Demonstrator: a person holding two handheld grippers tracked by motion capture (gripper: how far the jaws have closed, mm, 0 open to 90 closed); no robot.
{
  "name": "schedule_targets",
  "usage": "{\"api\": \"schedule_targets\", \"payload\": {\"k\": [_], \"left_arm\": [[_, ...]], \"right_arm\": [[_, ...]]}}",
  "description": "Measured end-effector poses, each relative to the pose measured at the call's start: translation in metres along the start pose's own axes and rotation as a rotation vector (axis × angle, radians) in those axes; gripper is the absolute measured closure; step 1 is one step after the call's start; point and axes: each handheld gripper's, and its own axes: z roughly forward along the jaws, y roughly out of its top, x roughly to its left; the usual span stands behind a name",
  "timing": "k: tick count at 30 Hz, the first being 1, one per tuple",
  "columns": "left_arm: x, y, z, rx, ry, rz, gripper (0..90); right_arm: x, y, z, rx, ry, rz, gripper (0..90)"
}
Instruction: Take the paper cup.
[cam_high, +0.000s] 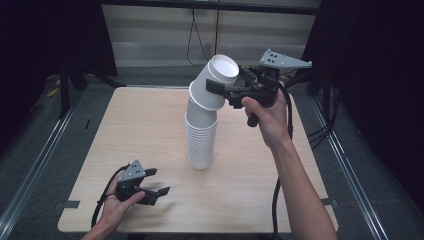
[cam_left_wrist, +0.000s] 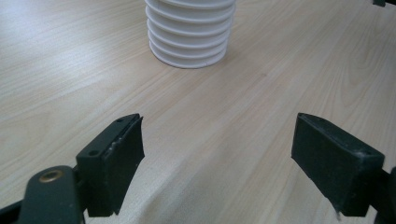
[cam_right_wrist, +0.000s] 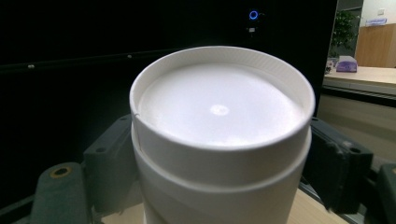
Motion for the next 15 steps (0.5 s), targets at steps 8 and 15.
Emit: {"api": "schedule_targets", "payload": {"k": [8, 15], "left_arm": [[-0.001, 0.0, 0.002, 0.0, -0.008, -0.007, 16.9], [0.001, 0.0, 0.0, 0.001, 0.009, -0.009, 16.3]], "right_arm": [[0.005, -0.005, -0.015, -0.006, -0.008, -0.006, 20.4], [0.005, -0.012, -0.03, -0.03, -0.008, 0.005, 20.4]]}}
